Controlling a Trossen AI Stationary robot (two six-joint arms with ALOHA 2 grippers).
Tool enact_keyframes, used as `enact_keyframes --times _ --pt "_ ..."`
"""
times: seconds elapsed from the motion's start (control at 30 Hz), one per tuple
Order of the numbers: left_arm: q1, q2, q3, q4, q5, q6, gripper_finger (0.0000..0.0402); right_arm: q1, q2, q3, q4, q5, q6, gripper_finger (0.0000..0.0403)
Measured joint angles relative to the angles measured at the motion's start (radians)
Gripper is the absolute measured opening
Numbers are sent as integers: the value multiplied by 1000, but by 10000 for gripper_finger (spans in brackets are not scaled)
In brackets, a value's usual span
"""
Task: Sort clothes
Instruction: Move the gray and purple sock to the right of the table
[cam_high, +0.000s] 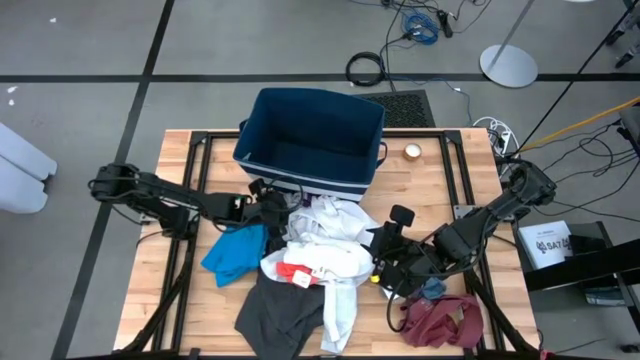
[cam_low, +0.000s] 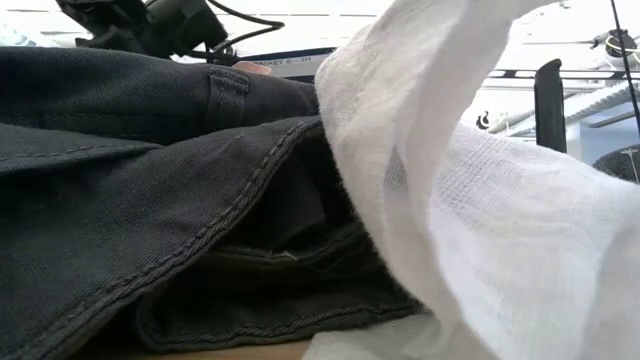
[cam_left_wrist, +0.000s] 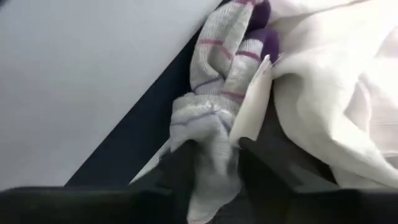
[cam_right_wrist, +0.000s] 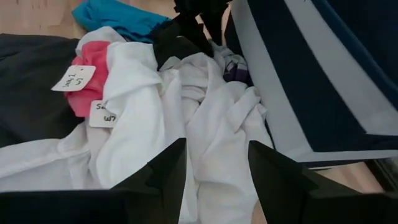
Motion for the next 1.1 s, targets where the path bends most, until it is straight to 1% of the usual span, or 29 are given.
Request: enact_keyframes --times 0.1,0.13,0.17,0.27,0.37,0.47,0.6,0.67,0.77,0.87,1.0,1.1 --pt "0 -5 0 -8 27 29 39 -23 -3 0 9 1 -45 160" --pt "-1 -6 2 -9 50 39 22 -33 -3 0 18 1 -61 160" --pt "-3 -10 8 -22 68 41 15 -43 -4 0 25 2 -75 160" --pt "-16 -33 51 -115 74 42 13 -85 -5 0 45 -1 -119 160" --pt "-38 -76 108 -238 55 42 6 -131 -6 0 70 -1 -154 160" --pt "-70 -129 167 -306 35 42 6 -170 -6 0 90 -11 -163 160" --pt "-125 -206 228 -356 36 44 5 -198 -4 0 120 -101 -163 160" --pt "-155 -245 241 -353 54 55 4 -201 4 0 138 -125 -170 160" --pt "-201 -287 249 -316 119 88 4 -200 14 -2 165 -141 -203 160" --pt "-244 -312 248 -280 137 105 4 -199 21 -2 219 -140 -250 160" --pt "-288 -320 248 -205 142 165 3 -199 29 -2 335 -143 -345 160" --pt "-303 -320 248 -167 172 202 3 -199 29 -2 441 -167 -429 160"
